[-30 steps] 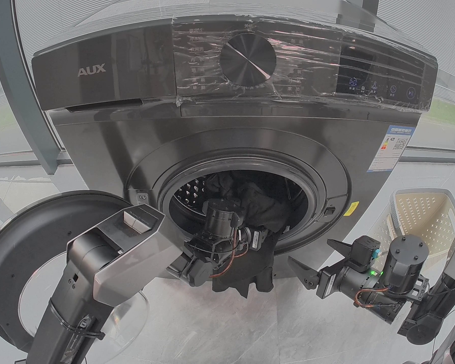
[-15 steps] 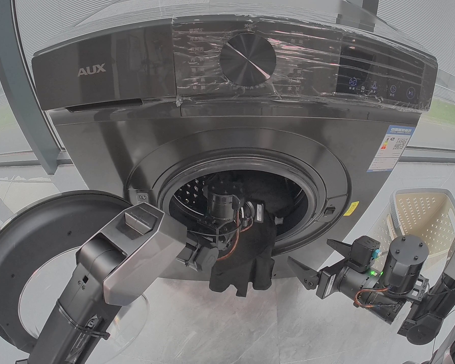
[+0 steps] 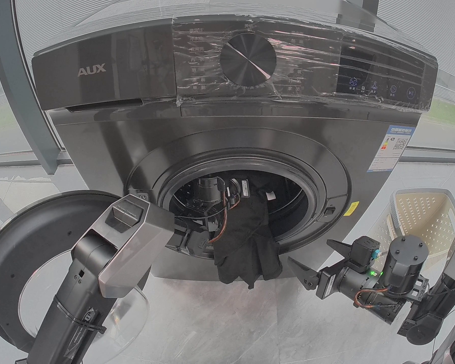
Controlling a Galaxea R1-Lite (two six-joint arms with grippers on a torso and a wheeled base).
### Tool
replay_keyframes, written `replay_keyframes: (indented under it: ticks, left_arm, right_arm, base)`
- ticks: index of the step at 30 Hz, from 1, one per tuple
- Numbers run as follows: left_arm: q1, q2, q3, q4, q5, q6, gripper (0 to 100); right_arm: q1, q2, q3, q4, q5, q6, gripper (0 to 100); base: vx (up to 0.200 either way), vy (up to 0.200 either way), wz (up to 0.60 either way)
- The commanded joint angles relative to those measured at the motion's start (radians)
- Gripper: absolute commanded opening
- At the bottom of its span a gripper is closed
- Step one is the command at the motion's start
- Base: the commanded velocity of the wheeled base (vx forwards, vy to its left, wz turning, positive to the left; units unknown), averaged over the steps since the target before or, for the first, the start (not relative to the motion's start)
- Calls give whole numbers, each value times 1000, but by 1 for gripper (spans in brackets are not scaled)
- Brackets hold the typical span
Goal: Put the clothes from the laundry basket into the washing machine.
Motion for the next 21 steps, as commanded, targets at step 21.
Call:
replay_keyframes:
  ticks: [21]
  left_arm:
    - [-67, -91, 422, 9, -97, 58, 100]
  right_arm:
    - [0, -3, 0, 0, 0, 0, 100]
  base:
    - [0, 0, 0]
